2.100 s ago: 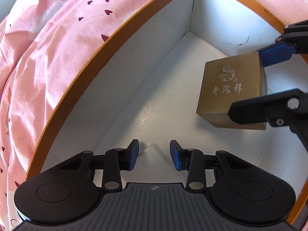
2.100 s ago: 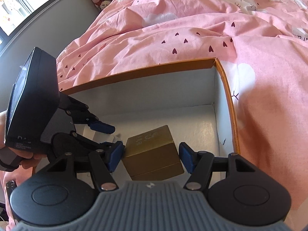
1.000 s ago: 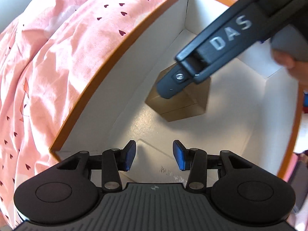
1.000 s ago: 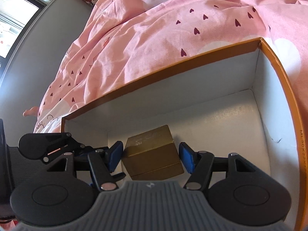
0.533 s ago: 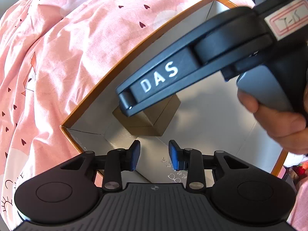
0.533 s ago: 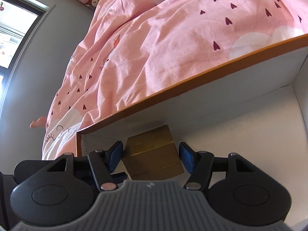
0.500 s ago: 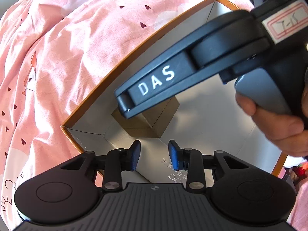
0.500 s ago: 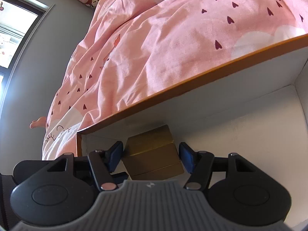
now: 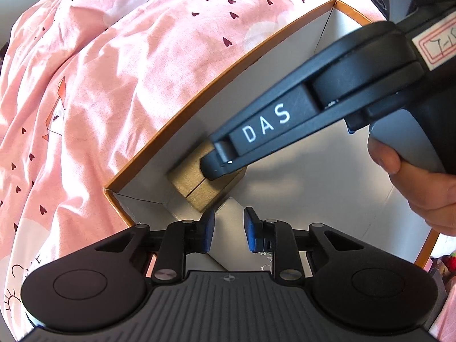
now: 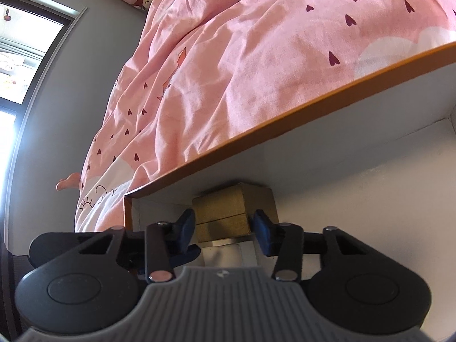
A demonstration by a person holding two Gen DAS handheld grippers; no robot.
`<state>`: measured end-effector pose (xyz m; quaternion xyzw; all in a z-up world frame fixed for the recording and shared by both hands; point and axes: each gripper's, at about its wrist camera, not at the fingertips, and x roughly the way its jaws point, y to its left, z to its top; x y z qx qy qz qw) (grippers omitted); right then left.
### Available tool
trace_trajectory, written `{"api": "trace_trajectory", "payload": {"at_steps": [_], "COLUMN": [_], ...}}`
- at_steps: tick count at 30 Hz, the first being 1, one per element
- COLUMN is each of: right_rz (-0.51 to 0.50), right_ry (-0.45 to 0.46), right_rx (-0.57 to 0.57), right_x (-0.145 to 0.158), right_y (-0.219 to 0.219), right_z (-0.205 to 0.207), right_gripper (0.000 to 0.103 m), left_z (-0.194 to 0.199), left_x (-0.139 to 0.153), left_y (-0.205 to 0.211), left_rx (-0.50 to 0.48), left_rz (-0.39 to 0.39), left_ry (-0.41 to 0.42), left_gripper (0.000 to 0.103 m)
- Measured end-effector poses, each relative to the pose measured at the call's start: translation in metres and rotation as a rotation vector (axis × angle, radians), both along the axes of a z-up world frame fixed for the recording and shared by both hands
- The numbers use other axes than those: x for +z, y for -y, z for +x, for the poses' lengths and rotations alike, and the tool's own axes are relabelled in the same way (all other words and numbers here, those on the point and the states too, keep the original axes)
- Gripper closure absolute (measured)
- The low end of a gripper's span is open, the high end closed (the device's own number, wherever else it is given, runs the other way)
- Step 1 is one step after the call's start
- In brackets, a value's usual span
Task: Organize objects
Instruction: 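Lower the gold box into the box corner with the right gripper and open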
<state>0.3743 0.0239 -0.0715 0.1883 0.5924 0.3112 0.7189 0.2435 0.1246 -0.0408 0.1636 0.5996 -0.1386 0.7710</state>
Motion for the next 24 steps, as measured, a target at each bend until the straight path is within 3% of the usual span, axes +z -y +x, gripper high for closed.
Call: {"api": "trace_trajectory", "payload": {"at_steps": [2,5,16,24], "right_rz": [0.002,0.013,-0.009,-0.109], "right_ry": [-0.014,-0.025,0.036,0.253], "right_rx": [0.013,0.05,0.109,0.157], "right_x": [-0.004,-0.01,0.0,0.046], "right_y": [-0.001,-0.005,-0.009,0.015], "right_z": [0.001,-0.002,-0.01,-0.045], "right_gripper": [0.079,0.091,0.092,0.09], "left_z": [0.0,-0.001,-0.004,-0.022], "left_x": [0.0,0.0,0.008,0.037], "left_y": [0.001,0.002,0.004,0.017], "left_rx": [-0.004,-0.003,0.028,0.051], "left_rz": [0.006,0.012,-0.004,-0.055], "left_ry": [-0.003,-0.009,0.0,0.04], "left_gripper": [0.073,0.073,0.073,0.073]}}
